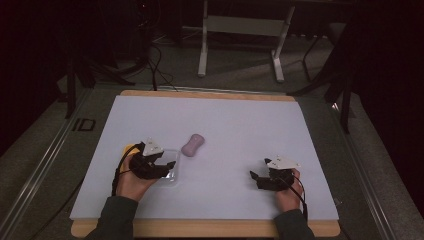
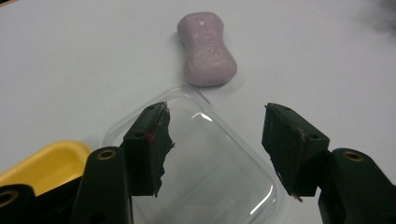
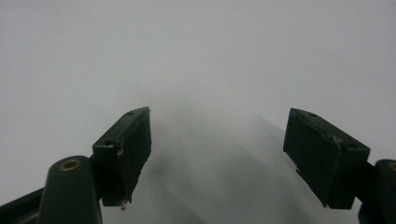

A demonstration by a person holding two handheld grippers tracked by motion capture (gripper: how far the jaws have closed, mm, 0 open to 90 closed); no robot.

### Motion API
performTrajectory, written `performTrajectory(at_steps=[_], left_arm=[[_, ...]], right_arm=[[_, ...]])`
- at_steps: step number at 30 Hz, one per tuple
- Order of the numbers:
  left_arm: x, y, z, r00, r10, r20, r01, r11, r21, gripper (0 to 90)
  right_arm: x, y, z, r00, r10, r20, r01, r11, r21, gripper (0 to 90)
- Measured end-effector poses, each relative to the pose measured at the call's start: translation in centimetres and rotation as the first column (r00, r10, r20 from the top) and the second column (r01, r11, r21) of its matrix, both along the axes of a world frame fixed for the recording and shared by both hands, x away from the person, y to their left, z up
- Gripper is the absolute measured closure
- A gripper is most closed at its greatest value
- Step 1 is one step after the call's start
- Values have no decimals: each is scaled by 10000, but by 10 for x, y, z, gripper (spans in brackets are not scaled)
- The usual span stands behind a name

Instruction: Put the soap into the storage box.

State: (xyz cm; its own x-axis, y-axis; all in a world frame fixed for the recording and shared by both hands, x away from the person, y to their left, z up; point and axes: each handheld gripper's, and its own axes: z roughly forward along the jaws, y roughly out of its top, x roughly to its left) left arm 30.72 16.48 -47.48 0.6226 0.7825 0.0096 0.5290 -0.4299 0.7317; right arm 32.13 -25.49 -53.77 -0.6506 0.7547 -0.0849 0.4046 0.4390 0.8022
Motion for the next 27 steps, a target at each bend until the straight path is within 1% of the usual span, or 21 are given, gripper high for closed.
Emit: performTrajectory(at_steps=[4, 6, 7, 9, 14, 22, 24, 27], left_arm=[[8, -5, -1, 9999, -65, -88, 66, 9999, 91, 411], [13, -8, -1, 9997, -129, -202, 133, 9997, 182, 408], [14, -9, -1, 9997, -119, -197, 122, 9998, 156, 406], [16, -12, -1, 9994, -162, -319, 163, 9999, 16, 406], [25, -17, 0, 9989, -177, -426, 175, 9998, -41, 408], [40, -25, 1, 9987, -148, -478, 158, 9996, 217, 407], [43, -26, 2, 9986, -140, -511, 150, 9997, 186, 409], [48, -29, 3, 9985, -130, -538, 144, 9996, 250, 408]], right_arm=[[0, -1, 0, 10000, -20, -31, 21, 10000, 80, 222], [0, -1, 0, 10000, -15, -25, 15, 10000, 86, 221], [0, -1, 0, 10000, -15, -25, 15, 10000, 88, 222], [0, -1, 0, 10000, -3, -36, 4, 10000, 92, 222], [1, -2, 0, 10000, -4, -35, 4, 9999, 116, 222], [1, -2, 0, 10000, 10, -44, -9, 9999, 155, 222], [1, -2, 0, 10000, 6, -94, -4, 9999, 165, 222], [1, -2, 0, 9999, 12, -106, -10, 9998, 192, 222]])
